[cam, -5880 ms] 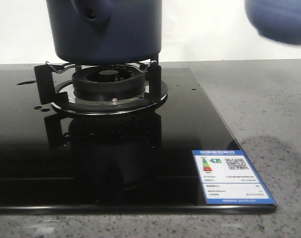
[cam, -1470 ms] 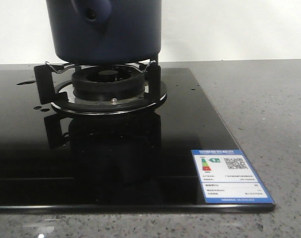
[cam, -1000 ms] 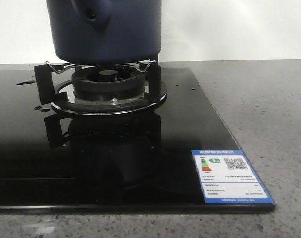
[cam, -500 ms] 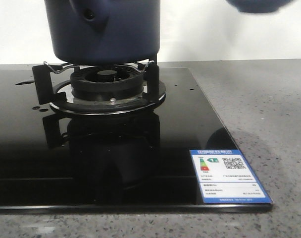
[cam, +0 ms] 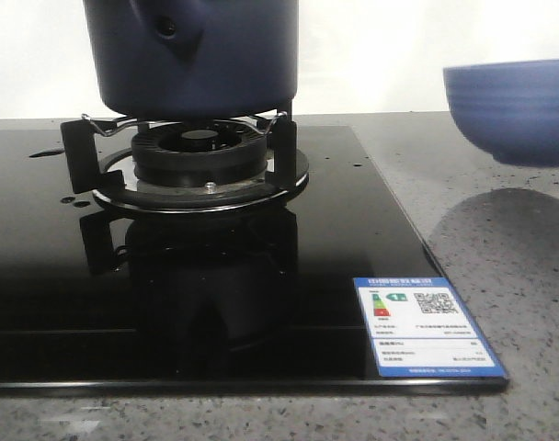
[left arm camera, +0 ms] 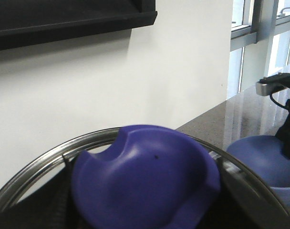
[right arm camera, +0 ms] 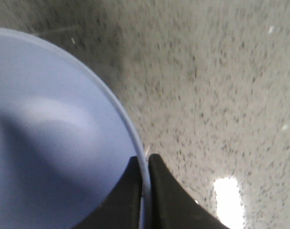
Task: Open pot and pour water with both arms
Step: 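Lower the bowl back onto the counter with the right gripper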
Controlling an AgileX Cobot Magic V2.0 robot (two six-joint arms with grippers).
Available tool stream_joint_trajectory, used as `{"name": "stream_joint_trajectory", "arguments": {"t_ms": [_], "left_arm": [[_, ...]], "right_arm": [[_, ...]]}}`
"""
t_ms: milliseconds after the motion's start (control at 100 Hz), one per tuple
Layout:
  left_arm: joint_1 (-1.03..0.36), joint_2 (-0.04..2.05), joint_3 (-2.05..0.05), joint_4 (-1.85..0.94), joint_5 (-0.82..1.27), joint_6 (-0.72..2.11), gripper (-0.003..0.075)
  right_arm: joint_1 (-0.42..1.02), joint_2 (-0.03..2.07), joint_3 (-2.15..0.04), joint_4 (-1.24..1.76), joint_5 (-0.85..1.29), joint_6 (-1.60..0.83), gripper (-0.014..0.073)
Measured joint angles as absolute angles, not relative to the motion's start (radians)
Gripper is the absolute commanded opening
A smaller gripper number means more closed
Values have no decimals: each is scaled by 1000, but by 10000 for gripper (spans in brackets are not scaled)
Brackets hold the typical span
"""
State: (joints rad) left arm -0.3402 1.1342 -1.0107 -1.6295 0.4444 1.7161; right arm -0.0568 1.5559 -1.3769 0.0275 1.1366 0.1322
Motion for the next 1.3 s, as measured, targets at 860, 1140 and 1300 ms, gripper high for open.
{"name": "stream_joint_trajectory", "arguments": {"t_ms": [860,1140,1300], "left_arm": [[-342,1425,-1106,-1765,544,1809,231],[-342,1473,-1106,-1765,531,1830,231],[-342,1476,-1106,-1765,498,1847,231]], "right_arm": [[-59,1298,-1096,24,898,131,409],[-59,1084,-1096,29,817,131,407],[-59,939,-1096,38,763,131,407]]}}
